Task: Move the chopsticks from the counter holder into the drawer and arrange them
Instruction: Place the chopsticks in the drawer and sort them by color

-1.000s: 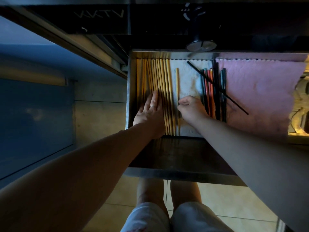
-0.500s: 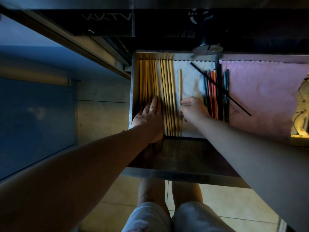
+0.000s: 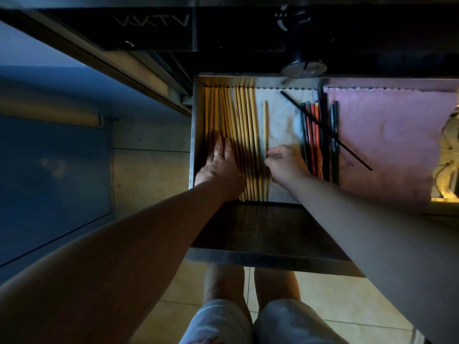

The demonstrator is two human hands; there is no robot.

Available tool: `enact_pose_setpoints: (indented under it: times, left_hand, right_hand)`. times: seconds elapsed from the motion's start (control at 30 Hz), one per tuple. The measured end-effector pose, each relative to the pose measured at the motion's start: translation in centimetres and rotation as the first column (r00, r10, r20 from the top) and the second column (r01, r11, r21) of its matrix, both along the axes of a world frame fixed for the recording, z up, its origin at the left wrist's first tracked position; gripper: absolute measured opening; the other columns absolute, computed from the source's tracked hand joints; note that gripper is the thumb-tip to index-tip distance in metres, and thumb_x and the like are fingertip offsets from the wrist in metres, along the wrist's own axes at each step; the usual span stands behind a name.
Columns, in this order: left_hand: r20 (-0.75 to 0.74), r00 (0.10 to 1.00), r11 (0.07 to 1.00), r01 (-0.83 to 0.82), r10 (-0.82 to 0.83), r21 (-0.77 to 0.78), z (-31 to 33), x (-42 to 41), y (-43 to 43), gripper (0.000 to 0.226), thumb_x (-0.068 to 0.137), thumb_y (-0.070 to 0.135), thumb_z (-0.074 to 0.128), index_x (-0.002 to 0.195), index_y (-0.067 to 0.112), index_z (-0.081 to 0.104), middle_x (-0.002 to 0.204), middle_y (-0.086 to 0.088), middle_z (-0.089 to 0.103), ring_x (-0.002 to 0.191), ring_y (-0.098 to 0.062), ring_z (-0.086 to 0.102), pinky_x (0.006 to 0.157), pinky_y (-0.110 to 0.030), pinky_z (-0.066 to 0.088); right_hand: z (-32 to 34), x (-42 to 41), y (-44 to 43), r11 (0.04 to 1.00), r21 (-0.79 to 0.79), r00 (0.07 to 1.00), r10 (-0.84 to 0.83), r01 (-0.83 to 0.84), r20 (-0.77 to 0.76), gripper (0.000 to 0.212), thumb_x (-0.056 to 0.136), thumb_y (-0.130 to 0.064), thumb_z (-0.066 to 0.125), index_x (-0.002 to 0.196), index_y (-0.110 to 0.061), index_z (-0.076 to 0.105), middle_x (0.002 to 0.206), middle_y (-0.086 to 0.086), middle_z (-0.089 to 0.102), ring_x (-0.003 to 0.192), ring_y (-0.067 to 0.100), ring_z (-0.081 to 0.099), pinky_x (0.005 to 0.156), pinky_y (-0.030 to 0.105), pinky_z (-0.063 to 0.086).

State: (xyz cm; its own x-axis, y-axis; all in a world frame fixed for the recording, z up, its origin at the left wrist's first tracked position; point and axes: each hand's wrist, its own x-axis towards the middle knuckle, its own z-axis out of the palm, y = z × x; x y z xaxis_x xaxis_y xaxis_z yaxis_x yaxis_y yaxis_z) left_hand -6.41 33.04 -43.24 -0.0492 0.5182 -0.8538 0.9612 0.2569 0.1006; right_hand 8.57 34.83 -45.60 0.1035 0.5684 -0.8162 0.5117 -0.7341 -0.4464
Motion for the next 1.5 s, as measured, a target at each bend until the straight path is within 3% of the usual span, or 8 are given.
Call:
enact_pose_setpoints:
  times: [0.07, 0.13, 0.27, 0.67, 0.8, 0.9, 1.37, 1.5]
  left_hand:
    - [-0.013, 0.986, 0.982, 0.166, -0.165, 0.089, -0.1, -0.2, -0.6, 0.098, 0.094, 0.035, 0.059, 0.154, 0.021, -0.018, 0.156, -0.002, -0.039, 0.151, -0.026, -0.012, 0.120, -0.049, 0.019]
    - [-0.004, 0.898, 0.880, 0.431, -0.439, 0.200, -0.3, -0.1, -1.4, 0.093, 0.094, 0.033, 0.054, 0.154, 0.021, -0.016, 0.157, -0.003, -0.037, 0.149, -0.023, -0.022, 0.121, -0.046, 0.003]
    - [0.055, 0.773, 0.773, 0.622, -0.632, 0.127, -0.4, -0.6, -1.8, 0.088, 0.096, 0.037, 0.052, 0.155, 0.028, -0.014, 0.159, -0.002, -0.032, 0.148, -0.022, -0.022, 0.119, -0.044, -0.003]
    - [-0.016, 0.882, 0.882, 0.471, -0.470, 0.003, 0.0, -1.2, -1.6, 0.098, 0.092, 0.037, 0.059, 0.155, 0.025, -0.015, 0.157, -0.001, -0.036, 0.150, -0.023, -0.018, 0.120, -0.045, 0.007]
    - [-0.072, 0.812, 0.793, 0.582, -0.579, 0.182, -0.4, -0.1, -1.4, 0.097, 0.094, 0.031, 0.057, 0.153, 0.021, -0.020, 0.157, -0.004, -0.035, 0.149, -0.025, -0.022, 0.121, -0.046, -0.001]
    - [-0.055, 0.766, 0.747, 0.639, -0.641, 0.186, -0.7, 0.7, -0.9, 0.100, 0.093, 0.027, 0.057, 0.153, 0.023, -0.022, 0.156, -0.003, -0.037, 0.148, -0.024, -0.022, 0.122, -0.048, 0.000]
    - [-0.081, 0.828, 0.803, 0.559, -0.555, 0.206, -0.6, -0.8, -1.5, 0.097, 0.093, 0.027, 0.056, 0.154, 0.022, -0.020, 0.160, -0.001, -0.031, 0.150, -0.022, -0.019, 0.120, -0.044, 0.000]
    - [-0.054, 0.861, 0.850, 0.508, -0.506, 0.136, -0.8, -1.2, -1.3, 0.105, 0.090, 0.030, 0.062, 0.153, 0.025, -0.021, 0.157, 0.005, -0.037, 0.150, -0.020, -0.019, 0.121, -0.048, 0.016]
  right_hand:
    - [-0.1, 0.0, 0.0, 1.000, -0.002, 1.000, 0.006, -0.006, 0.012, 0.028, 0.090, -0.019, 0.056, 0.117, -0.021, 0.061, 0.121, 0.000, 0.061, 0.112, 0.020, 0.057, 0.093, 0.031, 0.048]
    - [-0.2, 0.0, 0.0, 1.000, 0.008, 0.999, 0.015, -0.015, 0.033, 0.026, 0.090, -0.020, 0.056, 0.115, -0.021, 0.062, 0.120, 0.000, 0.063, 0.111, 0.019, 0.058, 0.093, 0.029, 0.048]
    - [-0.3, 0.0, -0.1, 1.000, 0.002, 1.000, -0.010, 0.010, 0.026, 0.025, 0.089, -0.021, 0.058, 0.113, -0.021, 0.063, 0.118, 0.000, 0.063, 0.107, 0.020, 0.060, 0.093, 0.041, 0.054]
    - [-0.1, -0.2, -0.5, 0.999, -0.023, 0.999, -0.036, 0.035, -0.030, 0.023, 0.086, -0.022, 0.057, 0.108, -0.022, 0.063, 0.113, 0.002, 0.065, 0.102, 0.023, 0.065, 0.091, 0.045, 0.055]
    - [-0.1, -0.3, -0.6, 0.997, -0.025, 0.997, -0.073, 0.073, -0.003, 0.021, 0.086, -0.025, 0.055, 0.104, -0.027, 0.065, 0.112, 0.002, 0.067, 0.099, 0.024, 0.065, 0.088, 0.044, 0.056]
    - [-0.2, -0.2, -0.7, 0.982, -0.049, 0.982, -0.186, 0.185, -0.024, 0.016, 0.088, -0.029, 0.047, 0.079, -0.029, 0.061, 0.104, 0.007, 0.069, 0.091, 0.028, 0.068, 0.083, 0.051, 0.058]
    - [-0.8, -0.6, -0.7, 0.968, -0.050, 0.968, -0.248, 0.246, -0.038, 0.025, 0.084, -0.029, 0.043, 0.068, -0.039, 0.060, 0.100, 0.001, 0.070, 0.090, 0.025, 0.068, 0.081, 0.052, 0.058]
    - [-0.3, -1.2, -0.6, 0.971, -0.080, 0.968, -0.232, 0.224, -0.094, 0.018, 0.082, -0.028, 0.049, 0.071, -0.036, 0.060, 0.099, 0.002, 0.071, 0.092, 0.024, 0.068, 0.086, 0.050, 0.056]
